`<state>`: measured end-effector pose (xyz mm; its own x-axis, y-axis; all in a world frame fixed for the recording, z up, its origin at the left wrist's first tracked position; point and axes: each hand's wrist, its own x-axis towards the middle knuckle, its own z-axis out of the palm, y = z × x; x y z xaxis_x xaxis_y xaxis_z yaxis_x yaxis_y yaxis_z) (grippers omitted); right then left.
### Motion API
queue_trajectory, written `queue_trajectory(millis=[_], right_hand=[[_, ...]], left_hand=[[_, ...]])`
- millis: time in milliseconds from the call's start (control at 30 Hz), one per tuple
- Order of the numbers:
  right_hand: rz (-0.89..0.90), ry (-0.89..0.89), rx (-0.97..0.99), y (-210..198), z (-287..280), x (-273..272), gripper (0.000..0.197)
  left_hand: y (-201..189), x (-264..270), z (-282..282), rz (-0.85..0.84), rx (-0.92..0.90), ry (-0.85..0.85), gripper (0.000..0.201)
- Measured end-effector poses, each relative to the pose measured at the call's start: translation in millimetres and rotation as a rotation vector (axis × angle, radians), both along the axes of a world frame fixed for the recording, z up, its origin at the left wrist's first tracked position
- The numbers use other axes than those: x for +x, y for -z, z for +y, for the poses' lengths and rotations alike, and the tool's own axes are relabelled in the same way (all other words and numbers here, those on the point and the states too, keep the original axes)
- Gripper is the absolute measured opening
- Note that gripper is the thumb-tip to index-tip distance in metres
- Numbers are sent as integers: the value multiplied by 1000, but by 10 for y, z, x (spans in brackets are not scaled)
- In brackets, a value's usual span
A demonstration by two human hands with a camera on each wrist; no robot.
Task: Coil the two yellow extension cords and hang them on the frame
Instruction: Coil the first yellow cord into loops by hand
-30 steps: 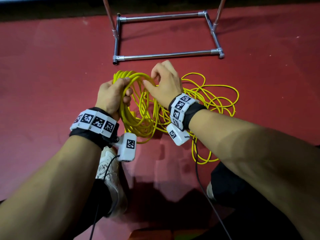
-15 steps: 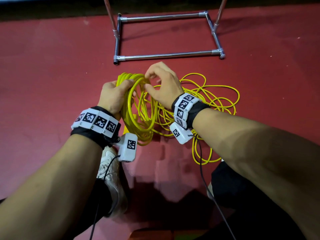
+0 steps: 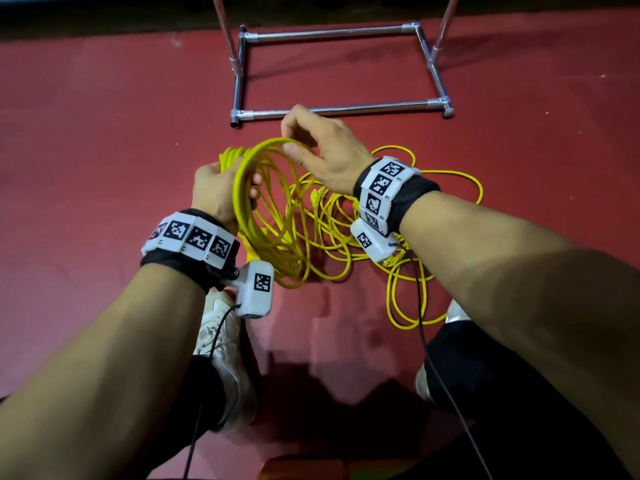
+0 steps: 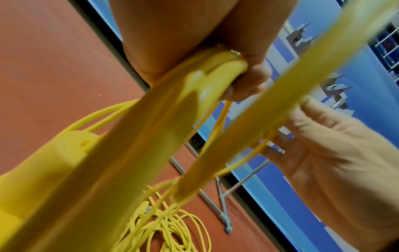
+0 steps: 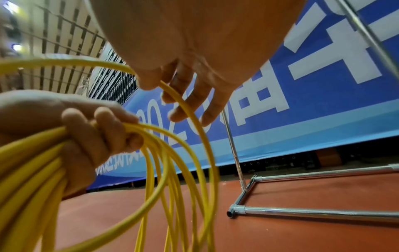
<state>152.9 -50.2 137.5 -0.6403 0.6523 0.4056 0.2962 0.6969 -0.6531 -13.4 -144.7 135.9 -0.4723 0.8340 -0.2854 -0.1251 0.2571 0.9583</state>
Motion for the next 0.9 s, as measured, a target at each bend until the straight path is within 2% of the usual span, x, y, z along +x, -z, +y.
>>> queue_trajectory(millis=[100,267,400,500,633,733,833,900], right_hand=[[27,10,-75,-37,25,24,15],[-3,-39,-178,-110,49,-1,14],[-79,-45,-193,-269,141,70,17],[-163,-34,-153,-310,158,81,18],[-203,0,-82,-200,128,20,20],[-158,82,-94,-52,149,28,30],[-263,155,-150,120,177,131,40],[-286,181,-252,255,172,238,45]], left_hand=[[6,-20,-1,-1,-1,-11,19],[-50,13,-5,11,-18,64,18],[-61,-41,-14,-85,-15,32,20],[-63,-11,-11,-57,29,115,25],[-50,110,-33,69,76,206,23],[-62,129,-20,82,96,153,22],[-105,144,11,56,130,85,25],[-130,140,21,67,143,63,27]])
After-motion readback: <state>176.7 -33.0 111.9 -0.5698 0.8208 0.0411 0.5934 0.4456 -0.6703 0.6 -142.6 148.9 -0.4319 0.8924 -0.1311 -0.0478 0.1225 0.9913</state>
